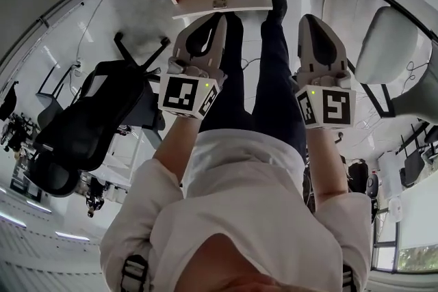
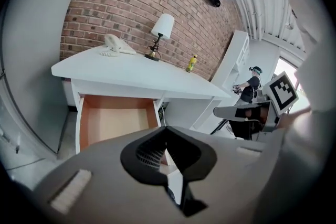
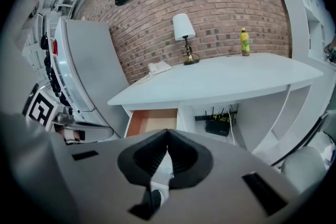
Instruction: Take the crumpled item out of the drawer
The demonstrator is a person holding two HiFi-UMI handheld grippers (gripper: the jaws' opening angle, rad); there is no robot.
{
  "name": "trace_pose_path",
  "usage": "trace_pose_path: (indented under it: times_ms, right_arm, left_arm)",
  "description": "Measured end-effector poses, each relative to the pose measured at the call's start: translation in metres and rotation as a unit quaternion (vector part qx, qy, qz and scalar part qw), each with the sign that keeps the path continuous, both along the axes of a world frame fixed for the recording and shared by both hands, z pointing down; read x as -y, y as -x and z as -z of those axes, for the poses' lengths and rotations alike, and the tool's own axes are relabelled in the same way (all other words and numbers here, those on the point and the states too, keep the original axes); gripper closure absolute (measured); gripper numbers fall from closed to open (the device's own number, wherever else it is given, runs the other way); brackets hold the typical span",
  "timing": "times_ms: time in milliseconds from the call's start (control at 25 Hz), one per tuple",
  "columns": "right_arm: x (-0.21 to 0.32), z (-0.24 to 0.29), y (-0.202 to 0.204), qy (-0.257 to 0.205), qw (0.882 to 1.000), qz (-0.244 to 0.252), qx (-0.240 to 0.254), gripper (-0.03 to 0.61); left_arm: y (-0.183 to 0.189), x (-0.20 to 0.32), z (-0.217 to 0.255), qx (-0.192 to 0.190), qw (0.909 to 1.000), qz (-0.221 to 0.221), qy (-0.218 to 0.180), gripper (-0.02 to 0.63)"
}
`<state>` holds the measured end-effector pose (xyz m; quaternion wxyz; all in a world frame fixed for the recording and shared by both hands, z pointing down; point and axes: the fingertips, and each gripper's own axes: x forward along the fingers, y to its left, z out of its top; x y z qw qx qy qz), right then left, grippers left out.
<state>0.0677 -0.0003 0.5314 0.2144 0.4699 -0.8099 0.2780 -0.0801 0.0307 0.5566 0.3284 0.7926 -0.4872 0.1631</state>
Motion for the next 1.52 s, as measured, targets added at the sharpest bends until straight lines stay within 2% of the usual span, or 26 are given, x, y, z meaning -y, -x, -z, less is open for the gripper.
trace_pose_path:
  times_ms: [120, 160, 200, 240, 400, 600, 720, 920, 1040, 1200, 1360, 1440, 1520]
  right_arm:
    - [-0.001, -0.003, 0.003, 0.001, 1.0, -0.001, 0.003, 0.572]
    - [-0.001, -0.004, 0.003, 0.002, 1.0, -0.002, 0.005, 0.571]
    - [-0.001, -0.006, 0.003, 0.004, 1.0, -0.002, 0.006, 0.571]
    - [-0.001, -0.007, 0.003, 0.004, 1.0, -0.002, 0.006, 0.571]
    - [-0.003, -0.008, 0.002, 0.006, 1.0, -0.003, 0.008, 0.571]
    - [-0.004, -0.009, 0.002, 0.011, 1.0, -0.008, 0.015, 0.571]
    - [-0.004, -0.011, 0.002, 0.014, 1.0, -0.012, 0.021, 0.571]
    - [-0.004, -0.013, -0.002, 0.017, 0.999, -0.022, 0.034, 0.571]
    - [-0.003, -0.013, -0.005, 0.015, 0.999, -0.026, 0.037, 0.571]
    - [0.0, -0.013, -0.012, 0.014, 0.999, -0.032, 0.042, 0.571]
    - [-0.003, -0.017, -0.018, 0.019, 0.998, -0.033, 0.04, 0.571]
    - [-0.003, -0.02, -0.018, 0.022, 0.998, -0.033, 0.041, 0.572]
    - [-0.002, -0.022, -0.017, 0.024, 0.998, -0.033, 0.042, 0.571]
  left_arm:
    - [-0.003, -0.001, -0.007, -0.009, 0.9998, -0.01, 0.013, 0.6]
    - [-0.004, -0.001, -0.011, -0.008, 0.9997, -0.012, 0.022, 0.562]
    - [-0.005, 0.0, -0.017, -0.006, 0.9993, -0.012, 0.034, 0.439]
    - [-0.006, 0.0, -0.022, -0.004, 0.9989, -0.012, 0.045, 0.362]
    - [-0.008, 0.003, -0.039, -0.001, 0.9974, -0.017, 0.07, 0.357]
    - [-0.02, 0.004, -0.07, -0.005, 0.9887, -0.057, 0.138, 0.357]
    - [-0.021, 0.014, -0.084, -0.004, 0.987, -0.055, 0.151, 0.357]
    - [-0.026, 0.026, -0.111, -0.025, 0.9817, -0.054, 0.181, 0.357]
    - [-0.027, 0.03, -0.133, -0.008, 0.9775, -0.066, 0.2, 0.359]
    - [-0.026, 0.032, -0.165, 0.029, 0.965, -0.087, 0.246, 0.359]
    - [-0.028, 0.032, -0.196, 0.016, 0.9512, -0.069, 0.3, 0.359]
    - [-0.026, 0.034, -0.21, 0.02, 0.9467, -0.066, 0.315, 0.359]
    - [-0.023, 0.036, -0.224, 0.046, 0.9437, -0.078, 0.318, 0.359]
